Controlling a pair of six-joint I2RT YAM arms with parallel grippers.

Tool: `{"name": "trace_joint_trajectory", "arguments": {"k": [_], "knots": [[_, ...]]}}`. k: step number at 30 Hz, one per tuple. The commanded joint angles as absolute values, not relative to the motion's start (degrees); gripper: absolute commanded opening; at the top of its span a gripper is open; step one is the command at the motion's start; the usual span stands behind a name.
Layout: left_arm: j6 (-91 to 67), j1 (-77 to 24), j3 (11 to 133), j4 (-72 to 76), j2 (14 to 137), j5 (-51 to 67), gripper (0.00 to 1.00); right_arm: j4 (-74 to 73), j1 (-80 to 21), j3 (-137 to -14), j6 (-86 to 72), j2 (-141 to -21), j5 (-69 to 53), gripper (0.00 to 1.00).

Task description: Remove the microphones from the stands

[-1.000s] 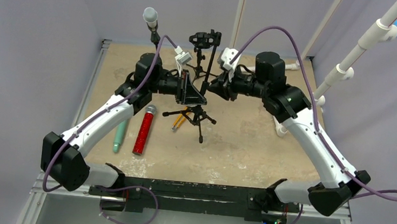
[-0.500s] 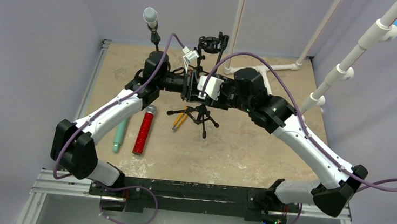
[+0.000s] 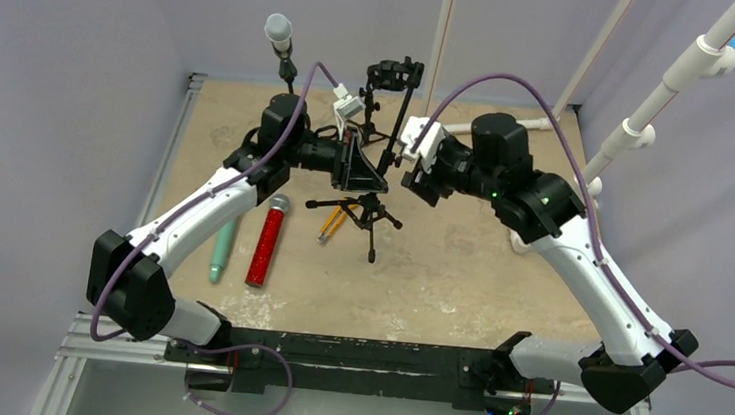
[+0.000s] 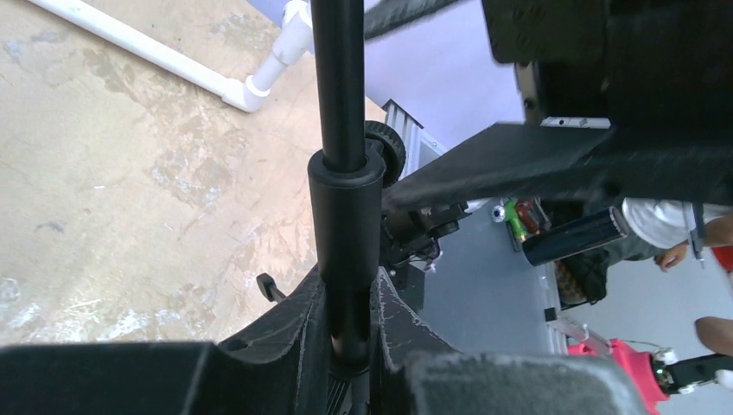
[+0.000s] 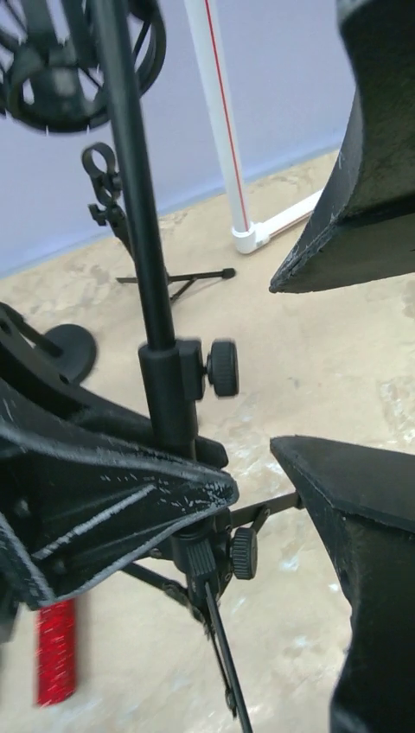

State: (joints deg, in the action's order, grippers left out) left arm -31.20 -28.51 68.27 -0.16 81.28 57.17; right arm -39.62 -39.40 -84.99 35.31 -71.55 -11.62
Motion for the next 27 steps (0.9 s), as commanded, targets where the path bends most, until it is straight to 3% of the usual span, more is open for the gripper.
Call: {"name": "trace_joint_trajectory", "arguments": {"k": [1, 11, 20, 23, 27], "knots": [[-24.61, -28.21, 71.98, 0.54, 76.81, 57.39, 0.0, -41.13, -35.92, -89.66, 26.78, -68.99, -21.95, 0.6], [-17.35, -28.82, 71.81, -4.67, 74.6, 58.26, 0.0, -34.24, -30.07, -86.17, 10.52, -72.42, -41.17, 0.61], [-16.28, -29.39, 70.8, -4.75, 74.14, 58.65, 0.0, -30.4, -29.09, -85.6, 5.85, -75.15, -46.02, 0.52], [-16.41, -29.51, 70.5, -4.53, 74.31, 58.67, 0.0, -30.34, -29.06, -85.9, 6.36, -75.73, -45.81, 0.43], [-17.18, -29.61, 70.24, -3.9, 74.57, 58.89, 0.0, -31.97, -29.12, -86.02, 11.11, -75.73, -42.41, 0.22]]}}
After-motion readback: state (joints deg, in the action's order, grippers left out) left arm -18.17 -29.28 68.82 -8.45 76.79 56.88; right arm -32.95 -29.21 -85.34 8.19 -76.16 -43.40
